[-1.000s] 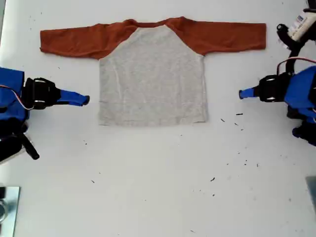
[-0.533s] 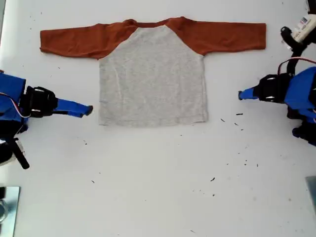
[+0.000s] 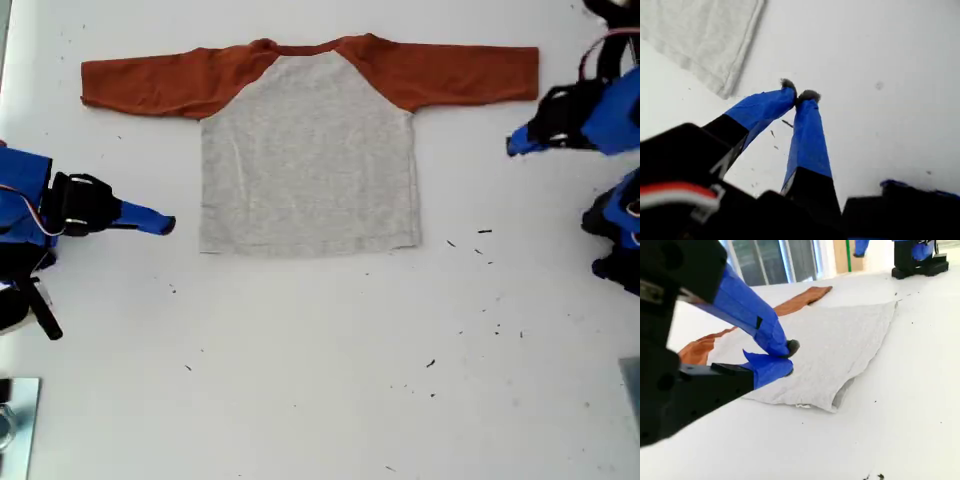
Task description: Fold t shirt
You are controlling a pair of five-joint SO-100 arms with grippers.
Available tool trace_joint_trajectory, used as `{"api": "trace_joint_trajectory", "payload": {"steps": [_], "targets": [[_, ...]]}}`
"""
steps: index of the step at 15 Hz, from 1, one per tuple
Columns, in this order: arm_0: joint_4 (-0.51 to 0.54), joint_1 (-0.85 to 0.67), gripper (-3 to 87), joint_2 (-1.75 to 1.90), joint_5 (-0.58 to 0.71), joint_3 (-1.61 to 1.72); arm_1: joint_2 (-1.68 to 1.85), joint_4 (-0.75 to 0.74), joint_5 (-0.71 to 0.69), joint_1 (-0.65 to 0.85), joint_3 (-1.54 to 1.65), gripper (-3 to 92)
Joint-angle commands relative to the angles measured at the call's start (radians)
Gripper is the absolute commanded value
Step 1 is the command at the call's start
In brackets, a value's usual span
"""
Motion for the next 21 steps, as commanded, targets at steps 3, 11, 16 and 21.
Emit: {"api": "trace_joint_trajectory", "payload": {"steps": [3,11,16,21], "targets": [[0.003,0.000,-0.3,0.006,0.029,0.008,-0.541,0.118,-0.408,0.348,-0.606,42.3],[0.003,-0.014,-0.3,0.006,0.040,0.008,-0.762,-0.327,-0.736,0.693,-0.354,44.0],[0.003,-0.020,-0.3,0.005,0.040,0.008,-1.058,-0.617,-0.782,0.698,-0.287,41.2],[0.003,-0.023,-0.3,0.005,0.040,0.008,-1.074,-0.630,-0.821,0.664,-0.268,3.5]]}}
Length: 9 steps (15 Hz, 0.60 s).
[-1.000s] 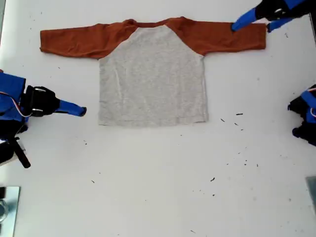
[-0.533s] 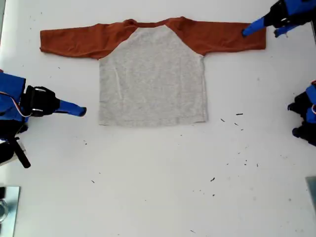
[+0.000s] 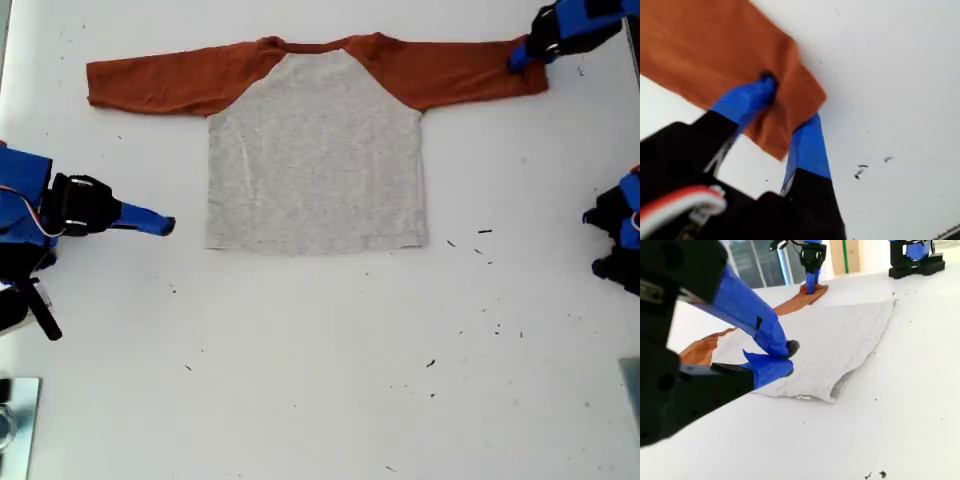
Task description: Fold t shirt
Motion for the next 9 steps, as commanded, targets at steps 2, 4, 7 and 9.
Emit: {"api": "trace_joint_trajectory", "payload": {"steps": [2,4,7,9], "targets": [[0.000,-0.023,-0.3,0.005,0.020,0.008,0.021,0.006,0.000,-0.035,0.023,3.3],[0.000,-0.018,-0.3,0.005,0.020,0.008,0.193,0.117,0.035,-0.055,0.008,3.3],[0.000,-0.015,-0.3,0.005,0.015,0.008,0.448,0.388,0.049,-0.133,-0.201,3.3],[0.000,-0.014,-0.3,0.005,0.015,0.008,0.497,0.488,0.109,-0.249,-0.331,3.3]]}}
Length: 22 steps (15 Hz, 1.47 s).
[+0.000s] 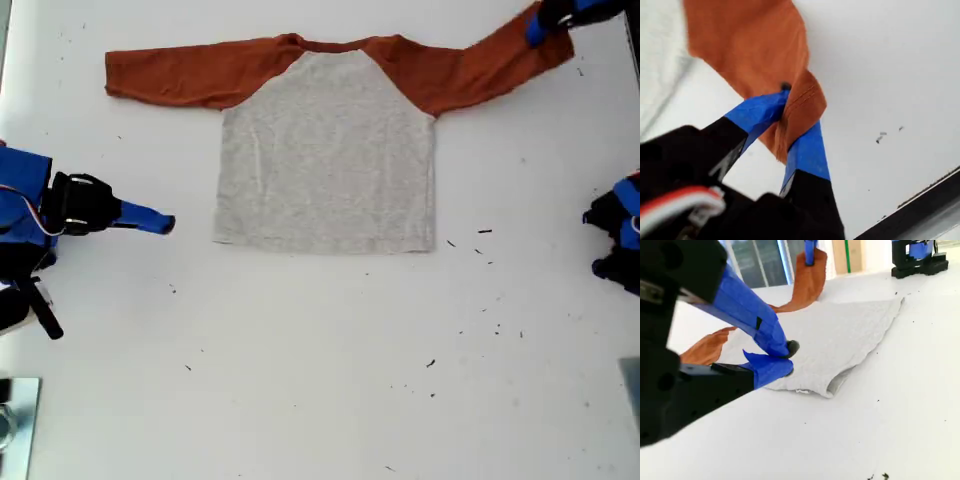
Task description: Fold t shirt
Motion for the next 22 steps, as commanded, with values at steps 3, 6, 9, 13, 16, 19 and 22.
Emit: {"api": "trace_joint_trajectory", "payload": {"steps": [3,6,9,13,16,19,22], "targets": [[0.000,-0.009,-0.3,0.005,0.015,0.008,0.017,-0.012,0.265,-0.434,-0.225,3.3],[0.000,-0.012,-0.3,0.005,0.012,0.008,-0.232,-0.255,0.497,-0.804,-0.408,5.9],[0.000,-0.012,-0.3,0.005,0.012,0.008,-0.413,-0.302,0.563,-0.934,-0.598,26.9],[0.000,-0.014,-0.3,0.005,0.012,0.008,-0.046,-0.130,0.495,-0.828,-0.399,25.0],[0.000,-0.018,-0.3,0.005,0.020,0.008,0.505,-0.132,0.558,-0.655,0.321,9.2],[0.000,-0.031,-0.3,0.005,0.035,0.008,1.144,-0.069,0.675,-0.618,0.953,3.6],[-0.032,-0.043,-0.4,-0.003,-0.041,0.006,1.459,-0.026,0.765,-0.698,1.235,3.5]]}}
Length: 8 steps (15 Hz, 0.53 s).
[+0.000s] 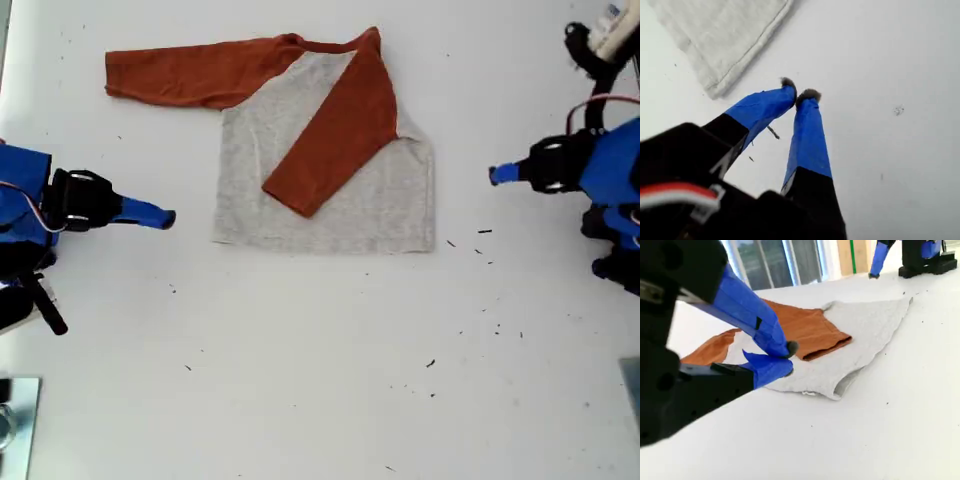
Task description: Fold t shirt
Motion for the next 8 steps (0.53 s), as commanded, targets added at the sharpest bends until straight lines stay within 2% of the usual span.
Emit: {"api": "trace_joint_trajectory", "payload": {"steps": [1,2,3,4,5,6,8], "targets": [[-0.097,0.020,-0.4,-0.037,-0.118,-0.003,0.115,-0.003,0.049,-0.037,0.137,3.5],[-0.110,0.035,-0.4,-0.153,-0.224,-0.069,0.118,-0.011,0.063,-0.048,0.189,3.5],[-0.066,0.041,-0.4,-0.362,-0.305,-0.221,0.124,0.014,0.063,-0.043,0.199,3.5],[0.046,0.021,-0.4,-0.604,-0.351,-0.442,0.130,0.012,0.044,-0.037,0.198,3.5],[0.209,-0.040,-0.4,-0.821,-0.344,-0.687,0.130,0.008,0.038,-0.035,0.201,3.5],[0.339,-0.150,-0.4,-0.960,-0.288,-0.893,0.130,0.008,0.043,-0.040,0.204,3.5],[0.380,-0.494,5.1,-1.055,-0.006,-1.025,0.130,0.009,0.048,-0.046,0.206,3.5]]}}
